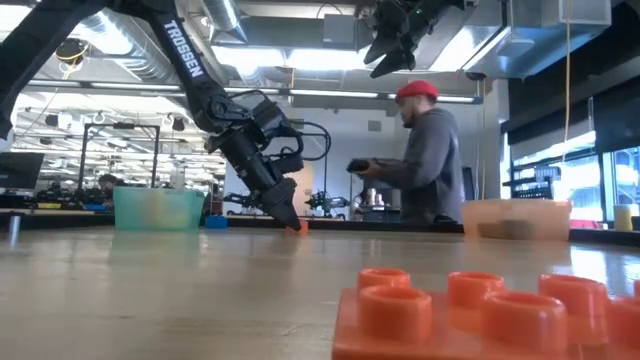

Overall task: Sort & place blocks by color
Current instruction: Put the orange game piece into the transparent bin

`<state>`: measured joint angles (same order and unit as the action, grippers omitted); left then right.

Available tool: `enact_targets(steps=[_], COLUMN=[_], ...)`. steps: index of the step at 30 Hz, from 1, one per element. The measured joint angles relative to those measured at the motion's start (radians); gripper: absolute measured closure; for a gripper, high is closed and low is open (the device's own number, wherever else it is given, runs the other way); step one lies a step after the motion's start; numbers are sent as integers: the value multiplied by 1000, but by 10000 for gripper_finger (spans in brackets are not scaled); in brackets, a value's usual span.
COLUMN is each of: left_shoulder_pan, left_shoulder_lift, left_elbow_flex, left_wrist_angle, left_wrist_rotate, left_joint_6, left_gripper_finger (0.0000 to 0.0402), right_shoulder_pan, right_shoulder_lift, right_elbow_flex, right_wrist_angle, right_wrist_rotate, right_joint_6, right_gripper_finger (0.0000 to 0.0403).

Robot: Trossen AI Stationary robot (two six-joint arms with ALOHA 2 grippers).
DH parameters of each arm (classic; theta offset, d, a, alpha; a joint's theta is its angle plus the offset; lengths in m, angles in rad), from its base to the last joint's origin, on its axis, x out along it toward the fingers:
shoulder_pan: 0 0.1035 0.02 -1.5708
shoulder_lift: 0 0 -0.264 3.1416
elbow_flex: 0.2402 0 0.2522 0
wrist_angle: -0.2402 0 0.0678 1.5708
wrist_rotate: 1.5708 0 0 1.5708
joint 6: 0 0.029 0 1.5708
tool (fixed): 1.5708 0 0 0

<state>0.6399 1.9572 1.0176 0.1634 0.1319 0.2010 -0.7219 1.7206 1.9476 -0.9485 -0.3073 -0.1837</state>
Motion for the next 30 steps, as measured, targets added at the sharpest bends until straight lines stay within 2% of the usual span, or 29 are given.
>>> enact_targets(steps=[4,8,10,18,24,30], left_shoulder_pan=[-28,-45,-49,-51,-64,-122], left_shoulder_lift=[0,0,0,-27,-173,-403], left_elbow_flex=[0,0,0,0,0,0], left_wrist_angle=[2,5,6,-47,-268,-524], left_wrist_rotate=[-33,-70,-70,-33,-29,-18], left_joint_6=[41,46,46,40,71,74], left_gripper_finger=[228,254,272,273,273,273], right_shoulder_pan=[0,0,0,0,0,0], right_shoulder_lift=[0,0,0,0,0,0], right_elbow_flex=[0,0,0,0,0,0], right_wrist_angle=[0,0,0,-5,-36,-63], right_wrist_rotate=[0,0,0,0,0,0], right_joint_6=[0,0,0,0,-30,-84], right_gripper_finger=[112,112,112,112,111,111])
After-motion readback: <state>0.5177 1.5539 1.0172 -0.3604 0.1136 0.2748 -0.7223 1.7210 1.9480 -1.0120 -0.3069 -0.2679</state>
